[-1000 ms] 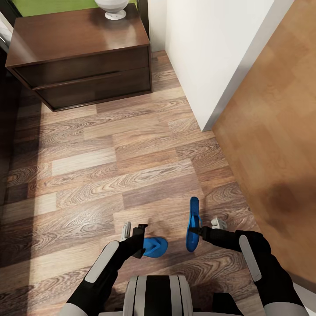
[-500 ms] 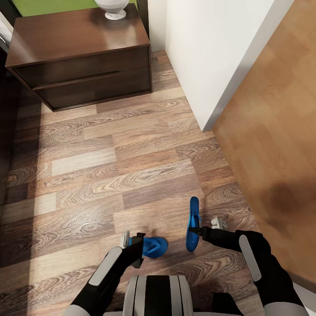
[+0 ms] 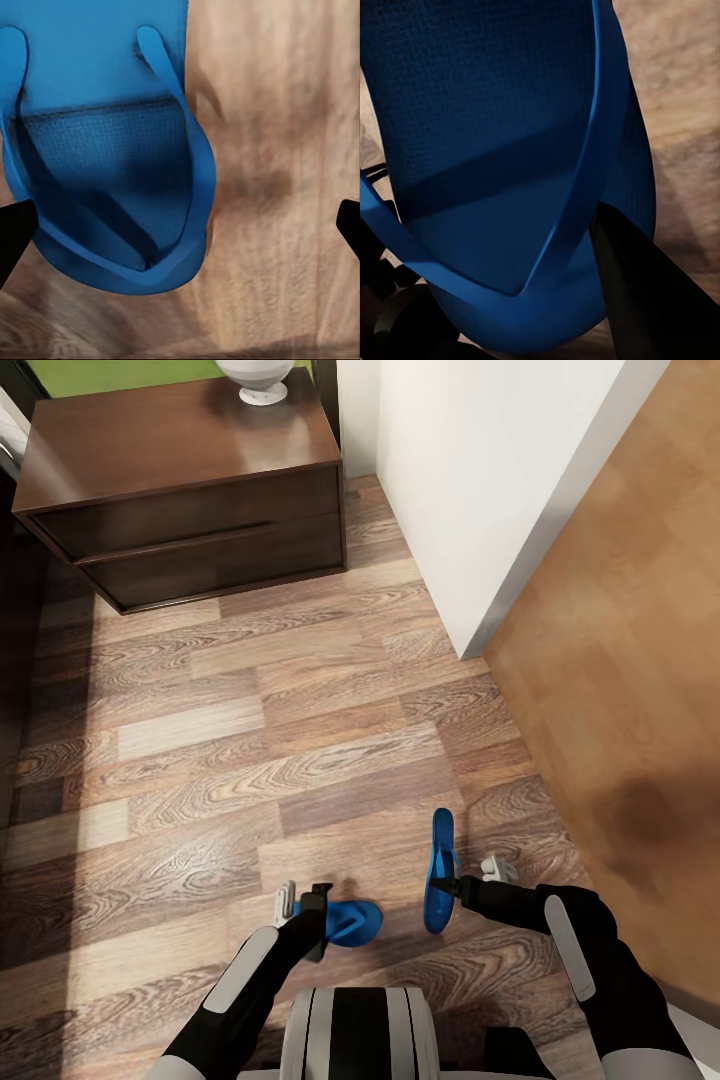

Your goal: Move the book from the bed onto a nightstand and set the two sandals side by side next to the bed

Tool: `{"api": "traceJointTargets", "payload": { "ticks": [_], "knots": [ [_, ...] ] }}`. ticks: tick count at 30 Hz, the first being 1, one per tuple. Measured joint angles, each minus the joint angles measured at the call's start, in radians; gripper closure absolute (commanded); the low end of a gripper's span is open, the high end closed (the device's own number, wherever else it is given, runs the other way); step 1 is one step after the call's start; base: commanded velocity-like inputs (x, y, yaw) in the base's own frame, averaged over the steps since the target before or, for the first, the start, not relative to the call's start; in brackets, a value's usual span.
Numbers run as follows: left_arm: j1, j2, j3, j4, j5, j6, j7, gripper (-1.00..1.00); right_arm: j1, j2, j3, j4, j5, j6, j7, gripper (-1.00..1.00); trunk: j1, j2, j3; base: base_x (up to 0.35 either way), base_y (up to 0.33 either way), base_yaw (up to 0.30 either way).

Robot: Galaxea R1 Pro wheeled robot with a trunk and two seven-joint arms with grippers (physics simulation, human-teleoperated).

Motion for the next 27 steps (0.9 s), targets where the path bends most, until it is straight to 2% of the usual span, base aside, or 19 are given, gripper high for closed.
{"api": "traceJointTargets", "payload": {
  "ticks": [4, 11, 16, 27],
  "knots": [
    [0.0, -0.001, -0.001, 0.0, 0.004, 0.06, -0.001, -1.0, 0.0, 0.0, 0.0, 0.0, 0.0, 0.0, 0.0, 1.0, 0.0, 0.0, 0.0, 0.0, 0.0, 0.0],
    [0.0, -0.002, -0.002, -0.002, 0.005, 0.086, 0.001, -1.0, 0.0, 0.0, 0.0, 0.0, 0.0, 0.0, 0.0, 1.0, 0.0, 0.0, 0.0, 0.0, 0.0, 0.0],
    [0.0, -0.002, -0.002, -0.002, 0.004, 0.137, -0.001, -1.0, 0.0, 0.0, 0.0, 0.0, 0.0, 0.0, 0.0, 1.0, 0.0, 0.0, 0.0, 0.0, 0.0, 0.0],
    [0.0, -0.001, -0.002, -0.013, 0.003, 0.147, -0.002, -1.0, 0.0, 0.0, 0.001, 0.0, 0.0, 0.0, 0.0, 1.0, 0.0, 0.0, 0.0, 0.0, 0.0, 0.0]
  ]
}}
